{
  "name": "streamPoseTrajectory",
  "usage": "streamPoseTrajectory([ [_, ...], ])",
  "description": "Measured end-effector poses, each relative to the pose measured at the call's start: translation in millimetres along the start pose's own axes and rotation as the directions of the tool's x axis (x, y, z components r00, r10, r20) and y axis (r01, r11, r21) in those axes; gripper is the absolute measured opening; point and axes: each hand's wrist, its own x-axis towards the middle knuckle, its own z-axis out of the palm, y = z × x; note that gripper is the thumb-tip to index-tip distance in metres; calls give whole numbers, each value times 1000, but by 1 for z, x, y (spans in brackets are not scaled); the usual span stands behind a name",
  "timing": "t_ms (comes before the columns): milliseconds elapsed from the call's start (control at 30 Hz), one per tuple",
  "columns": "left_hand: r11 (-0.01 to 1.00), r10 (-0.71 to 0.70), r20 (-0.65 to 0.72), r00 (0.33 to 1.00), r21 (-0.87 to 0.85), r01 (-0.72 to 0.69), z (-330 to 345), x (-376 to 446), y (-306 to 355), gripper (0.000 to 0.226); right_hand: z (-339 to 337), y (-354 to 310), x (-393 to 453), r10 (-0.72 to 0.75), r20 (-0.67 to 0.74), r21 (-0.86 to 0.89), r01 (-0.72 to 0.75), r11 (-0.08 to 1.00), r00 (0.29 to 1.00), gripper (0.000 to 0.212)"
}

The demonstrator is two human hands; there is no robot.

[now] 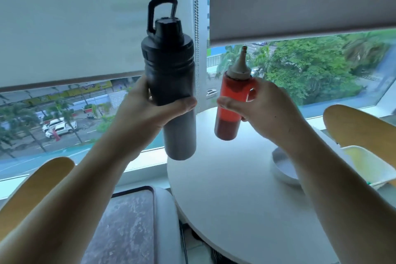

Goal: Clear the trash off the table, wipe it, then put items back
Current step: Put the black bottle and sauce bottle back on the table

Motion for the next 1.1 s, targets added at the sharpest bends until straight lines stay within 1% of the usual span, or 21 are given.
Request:
streamPoseTrajectory([
  [100,999,8,30,1000,-32,-7,30,14,2,53,-19,27,8,13,-42,-26,-14,1000,999,50],
  [267,999,1,68,998,-52,2,82,30,-1,49,-48,75,20,62,-80,-62,-67,996,995,57],
  [367,997,-24,84,996,-67,29,108,37,-6,47,-63,102,27,102,-98,-101,-112,989,990,54],
  [533,997,-42,113,993,-64,50,138,46,-15,52,-78,137,31,163,-97,-156,-177,972,982,49],
  [600,997,-48,112,993,-57,55,146,48,-19,51,-80,150,31,185,-91,-173,-198,965,979,47],
  [767,997,-56,105,993,-48,61,159,52,-22,50,-79,176,32,221,-87,-204,-234,950,971,57],
  [900,997,-75,108,991,-19,78,164,52,-25,51,-82,180,26,237,-59,-189,-244,951,970,49],
  [1100,995,-97,102,990,-12,99,169,50,-26,50,-79,189,23,265,-37,-175,-267,948,964,55],
])
